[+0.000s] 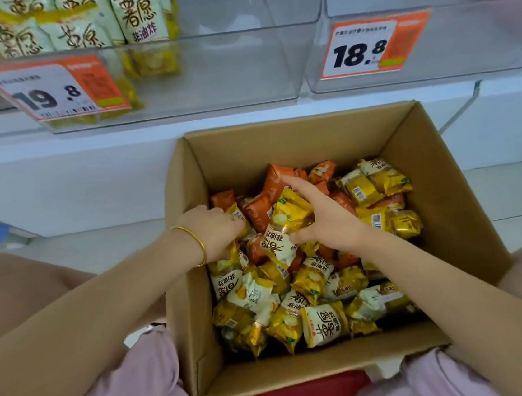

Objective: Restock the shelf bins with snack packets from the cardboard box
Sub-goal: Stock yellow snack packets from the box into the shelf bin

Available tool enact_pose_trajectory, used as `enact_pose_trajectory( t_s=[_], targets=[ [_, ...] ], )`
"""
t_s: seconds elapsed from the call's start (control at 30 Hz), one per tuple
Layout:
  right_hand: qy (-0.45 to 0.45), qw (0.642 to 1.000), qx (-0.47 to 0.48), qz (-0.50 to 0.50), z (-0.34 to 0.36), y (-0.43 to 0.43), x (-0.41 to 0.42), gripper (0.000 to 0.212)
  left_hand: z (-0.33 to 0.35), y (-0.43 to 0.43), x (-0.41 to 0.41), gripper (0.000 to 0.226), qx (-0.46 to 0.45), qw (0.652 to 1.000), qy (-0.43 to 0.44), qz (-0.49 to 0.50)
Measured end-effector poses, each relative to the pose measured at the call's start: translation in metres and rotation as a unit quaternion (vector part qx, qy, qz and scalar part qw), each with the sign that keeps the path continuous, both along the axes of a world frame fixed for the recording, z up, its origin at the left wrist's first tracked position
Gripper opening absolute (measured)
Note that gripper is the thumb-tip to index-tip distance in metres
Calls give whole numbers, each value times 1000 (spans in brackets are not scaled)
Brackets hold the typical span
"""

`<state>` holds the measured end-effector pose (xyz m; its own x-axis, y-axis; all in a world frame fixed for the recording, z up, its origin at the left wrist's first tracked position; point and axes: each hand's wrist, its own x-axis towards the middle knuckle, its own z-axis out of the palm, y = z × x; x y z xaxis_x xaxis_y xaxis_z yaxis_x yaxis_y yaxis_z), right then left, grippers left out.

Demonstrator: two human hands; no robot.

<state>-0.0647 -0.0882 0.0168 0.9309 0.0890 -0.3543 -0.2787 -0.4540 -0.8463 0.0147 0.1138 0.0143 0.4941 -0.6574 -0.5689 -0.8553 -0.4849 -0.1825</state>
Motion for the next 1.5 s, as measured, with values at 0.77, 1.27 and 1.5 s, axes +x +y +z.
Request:
enact_pose_trajectory(
  t_s=[0.77, 1.27, 1.5],
  targets=[
    [85, 796, 505, -322, 0, -6, 3, 59, 55, 14, 21, 51, -343, 860, 96, 366],
    [61, 923, 367, -103, 43, 11, -5, 72, 59, 3, 8, 56, -461, 604, 413, 503],
    [-70, 964, 252, -39, 96, 14, 10, 77, 84, 5, 6, 69, -500, 682, 356, 398]
  ],
)
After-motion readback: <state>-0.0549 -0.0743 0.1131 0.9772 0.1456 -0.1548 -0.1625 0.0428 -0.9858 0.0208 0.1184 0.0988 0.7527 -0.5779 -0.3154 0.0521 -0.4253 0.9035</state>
